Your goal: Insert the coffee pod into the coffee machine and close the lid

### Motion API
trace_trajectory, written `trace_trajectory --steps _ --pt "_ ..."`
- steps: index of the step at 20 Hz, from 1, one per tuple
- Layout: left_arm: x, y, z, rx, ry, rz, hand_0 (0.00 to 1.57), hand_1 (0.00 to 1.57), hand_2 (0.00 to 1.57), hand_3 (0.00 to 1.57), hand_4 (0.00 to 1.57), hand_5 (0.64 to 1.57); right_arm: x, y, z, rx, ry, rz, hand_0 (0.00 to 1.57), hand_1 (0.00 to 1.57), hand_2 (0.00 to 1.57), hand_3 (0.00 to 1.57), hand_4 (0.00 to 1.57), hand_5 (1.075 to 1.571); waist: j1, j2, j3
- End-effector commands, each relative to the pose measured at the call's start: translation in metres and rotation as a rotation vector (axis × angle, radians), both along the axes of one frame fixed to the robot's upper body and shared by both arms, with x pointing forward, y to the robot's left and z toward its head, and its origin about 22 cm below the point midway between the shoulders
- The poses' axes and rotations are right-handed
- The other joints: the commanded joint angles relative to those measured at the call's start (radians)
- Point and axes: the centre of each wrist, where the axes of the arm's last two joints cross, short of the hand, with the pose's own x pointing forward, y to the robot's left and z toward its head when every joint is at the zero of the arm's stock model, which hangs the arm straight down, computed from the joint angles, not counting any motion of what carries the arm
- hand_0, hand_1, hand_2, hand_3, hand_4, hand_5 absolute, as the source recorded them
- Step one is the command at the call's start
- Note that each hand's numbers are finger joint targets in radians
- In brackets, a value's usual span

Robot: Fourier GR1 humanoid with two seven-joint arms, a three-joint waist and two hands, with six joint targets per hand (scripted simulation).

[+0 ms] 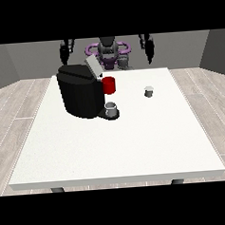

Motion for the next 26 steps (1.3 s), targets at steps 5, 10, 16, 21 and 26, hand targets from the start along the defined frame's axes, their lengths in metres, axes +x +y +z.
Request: trace_trajectory --steps 5,10,16,21,26 --pt "0.0 0.038 0.005 0.258 -0.086 -0.2 0.0 0.0 0.0 0.0 0.0 1.571 0.006 -0.001 -0.003 0.017 0.026 -0.02 0.0 0.0 0.0 0.0 0.0 1.571 0.019 0.019 0.0132" --pt "0.021 0.079 0.022 0.491 -0.092 -0.191 0.0 0.0 0.0 0.0 0.0 1.571 0.019 0.009 0.015 -0.125 -0.11 -0.138 0.0 0.0 0.0 0.0 0.0 1.571 -0.047 0.104 0.0126" --pt "0.059 0.098 0.052 0.579 0.007 -0.201 0.0 0.0 0.0 0.0 0.0 1.571 0.027 0.024 0.023 -0.134 -0.121 -0.08 0.0 0.0 0.0 0.0 0.0 1.571 -0.092 0.123 0.0133" --pt "0.075 0.132 0.067 0.709 0.063 -0.167 0.0 0.0 0.0 0.0 0.0 1.571 0.032 0.039 0.038 -0.105 -0.18 -0.033 0.0 0.0 0.0 0.0 0.0 1.571 -0.154 0.202 0.0132" --pt "0.09 0.124 0.054 0.745 0.115 -0.216 0.0 0.0 0.0 0.0 0.0 1.571 0.035 0.046 0.027 -0.103 -0.12 -0.069 0.0 0.0 0.0 0.0 0.0 1.571 -0.143 0.213 0.0131"
